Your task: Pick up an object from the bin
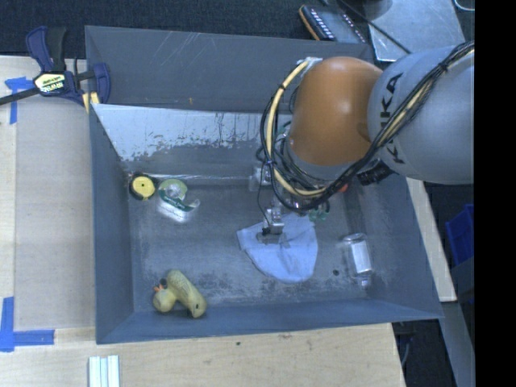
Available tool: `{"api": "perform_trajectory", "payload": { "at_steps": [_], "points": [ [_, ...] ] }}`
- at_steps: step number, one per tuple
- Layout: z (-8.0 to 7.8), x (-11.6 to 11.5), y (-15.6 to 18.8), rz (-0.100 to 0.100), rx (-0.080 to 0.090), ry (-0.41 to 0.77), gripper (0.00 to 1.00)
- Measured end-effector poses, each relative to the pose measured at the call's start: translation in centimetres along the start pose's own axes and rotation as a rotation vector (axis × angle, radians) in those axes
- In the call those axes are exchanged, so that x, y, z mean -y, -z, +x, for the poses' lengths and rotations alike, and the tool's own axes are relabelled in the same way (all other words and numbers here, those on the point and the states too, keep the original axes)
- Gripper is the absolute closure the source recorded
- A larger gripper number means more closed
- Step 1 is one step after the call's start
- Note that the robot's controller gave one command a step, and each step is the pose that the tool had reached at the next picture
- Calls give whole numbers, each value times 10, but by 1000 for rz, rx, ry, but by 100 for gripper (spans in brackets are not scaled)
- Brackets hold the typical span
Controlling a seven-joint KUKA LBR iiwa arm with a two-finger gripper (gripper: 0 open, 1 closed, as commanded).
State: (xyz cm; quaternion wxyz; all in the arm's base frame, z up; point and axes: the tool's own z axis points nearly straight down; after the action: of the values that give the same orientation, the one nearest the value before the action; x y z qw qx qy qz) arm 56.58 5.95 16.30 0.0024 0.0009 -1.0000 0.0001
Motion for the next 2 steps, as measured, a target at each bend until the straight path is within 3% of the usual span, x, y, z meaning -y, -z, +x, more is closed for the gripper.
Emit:
{"api": "perform_trajectory", "payload": {
  "at_steps": [1, 2],
  "points": [
    [-1, 0, 5, -1, 8, -2, 0],
    [-41, 45, -77, 1, 9, 262, 0]
  ]
}}
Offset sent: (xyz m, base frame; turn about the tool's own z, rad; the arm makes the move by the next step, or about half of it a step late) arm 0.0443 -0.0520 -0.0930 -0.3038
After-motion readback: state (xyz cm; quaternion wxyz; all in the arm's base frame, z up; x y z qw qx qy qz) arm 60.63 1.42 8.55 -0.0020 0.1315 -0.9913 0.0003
